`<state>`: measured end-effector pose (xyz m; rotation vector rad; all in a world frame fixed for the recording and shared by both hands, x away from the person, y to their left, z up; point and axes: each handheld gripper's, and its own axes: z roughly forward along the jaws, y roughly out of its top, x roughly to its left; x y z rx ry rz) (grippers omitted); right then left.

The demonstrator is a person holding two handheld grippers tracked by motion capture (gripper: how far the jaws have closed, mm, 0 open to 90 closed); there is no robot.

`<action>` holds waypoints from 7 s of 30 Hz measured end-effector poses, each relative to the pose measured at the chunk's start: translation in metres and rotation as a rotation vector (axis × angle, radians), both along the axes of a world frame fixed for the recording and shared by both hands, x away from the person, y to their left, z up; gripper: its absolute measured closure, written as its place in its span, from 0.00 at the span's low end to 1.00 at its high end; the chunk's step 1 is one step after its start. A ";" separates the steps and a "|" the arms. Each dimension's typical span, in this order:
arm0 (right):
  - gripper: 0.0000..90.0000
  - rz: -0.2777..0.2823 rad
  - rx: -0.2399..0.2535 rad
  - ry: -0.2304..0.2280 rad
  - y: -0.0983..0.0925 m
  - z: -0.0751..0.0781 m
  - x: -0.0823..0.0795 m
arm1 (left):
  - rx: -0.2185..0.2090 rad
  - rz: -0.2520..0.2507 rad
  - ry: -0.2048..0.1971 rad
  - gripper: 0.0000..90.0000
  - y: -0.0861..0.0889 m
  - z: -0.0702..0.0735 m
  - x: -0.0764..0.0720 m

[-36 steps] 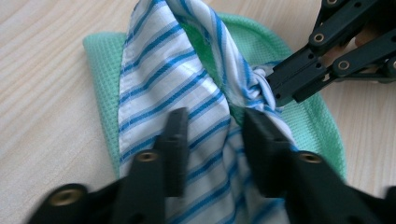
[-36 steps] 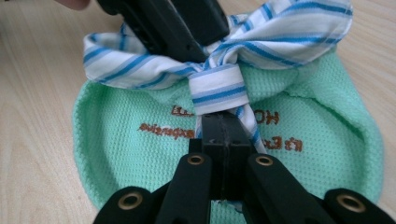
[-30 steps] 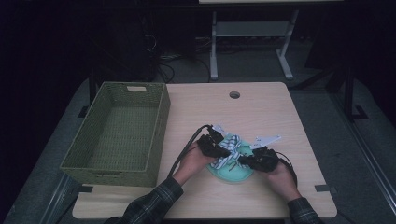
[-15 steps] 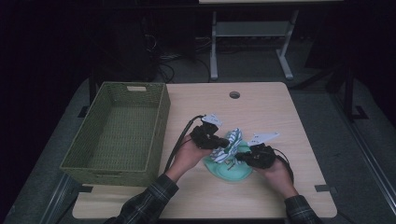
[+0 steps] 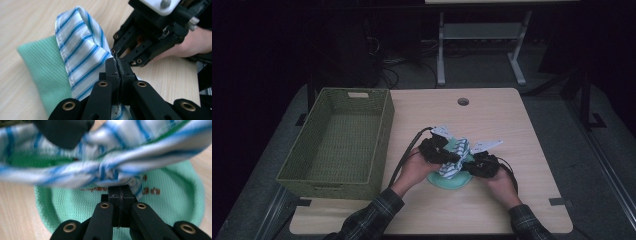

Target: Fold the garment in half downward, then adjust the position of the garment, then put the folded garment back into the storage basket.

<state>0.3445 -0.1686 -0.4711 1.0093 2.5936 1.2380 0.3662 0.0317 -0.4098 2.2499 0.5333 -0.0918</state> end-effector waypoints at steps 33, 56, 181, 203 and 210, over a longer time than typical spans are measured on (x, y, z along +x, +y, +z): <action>1.00 -0.088 0.033 -0.142 -0.040 0.063 0.002 | 0.066 0.113 -0.034 0.96 0.049 0.007 -0.011; 1.00 -0.076 -0.064 -0.009 -0.029 0.007 0.023 | 0.273 0.147 -0.033 0.98 0.047 -0.039 -0.004; 1.00 0.046 -0.061 0.019 -0.037 0.002 -0.036 | 0.176 0.078 -0.051 0.25 0.054 -0.006 -0.013; 0.40 -0.206 -0.061 -0.067 -0.077 0.001 -0.019 | 0.293 -0.039 -0.065 0.16 0.038 -0.036 -0.031; 0.24 -0.261 -0.104 -0.078 -0.085 -0.005 -0.014 | 0.308 -0.045 -0.067 0.16 0.038 -0.043 -0.031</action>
